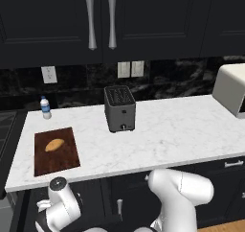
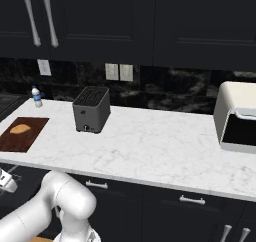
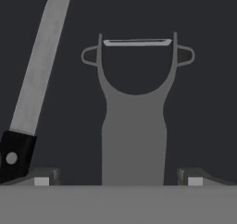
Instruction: Place the appropriate cutting tool for cutting the potato skin on the cutting board.
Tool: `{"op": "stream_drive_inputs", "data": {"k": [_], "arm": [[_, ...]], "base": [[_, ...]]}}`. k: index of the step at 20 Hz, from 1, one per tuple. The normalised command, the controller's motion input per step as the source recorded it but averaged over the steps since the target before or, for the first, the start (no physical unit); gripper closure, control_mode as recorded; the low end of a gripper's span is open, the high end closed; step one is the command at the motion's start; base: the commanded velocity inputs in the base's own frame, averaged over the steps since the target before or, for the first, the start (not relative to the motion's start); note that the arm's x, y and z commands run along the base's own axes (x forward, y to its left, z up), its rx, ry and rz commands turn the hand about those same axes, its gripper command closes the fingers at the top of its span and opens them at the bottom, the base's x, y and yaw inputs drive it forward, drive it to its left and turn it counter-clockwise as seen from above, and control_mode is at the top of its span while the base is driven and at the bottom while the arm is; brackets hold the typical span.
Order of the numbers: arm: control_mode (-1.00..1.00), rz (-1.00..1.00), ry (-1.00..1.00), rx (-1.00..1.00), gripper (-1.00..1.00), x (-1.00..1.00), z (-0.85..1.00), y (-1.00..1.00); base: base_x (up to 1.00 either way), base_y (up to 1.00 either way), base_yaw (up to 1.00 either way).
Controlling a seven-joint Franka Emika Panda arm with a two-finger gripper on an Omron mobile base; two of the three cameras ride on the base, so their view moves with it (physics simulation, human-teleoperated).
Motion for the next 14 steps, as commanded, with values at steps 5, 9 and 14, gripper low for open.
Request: {"op": "stream_drive_inputs", "data": {"k": [5, 9, 14], "arm": [[-1.0, 0.0, 0.03, 0.0, 1.0, -0.01, -0.11, 0.01], [-1.0, 0.0, 0.07, 0.03, 1.0, 0.0, -0.15, 0.0], [-1.0, 0.0, 0.08, 0.05, 1.0, -0.05, -0.18, 0.0]], "base": [[0.0, 0.0, 0.0], [0.0, 0.0, 0.0], [0.0, 0.0, 0.0]]}}
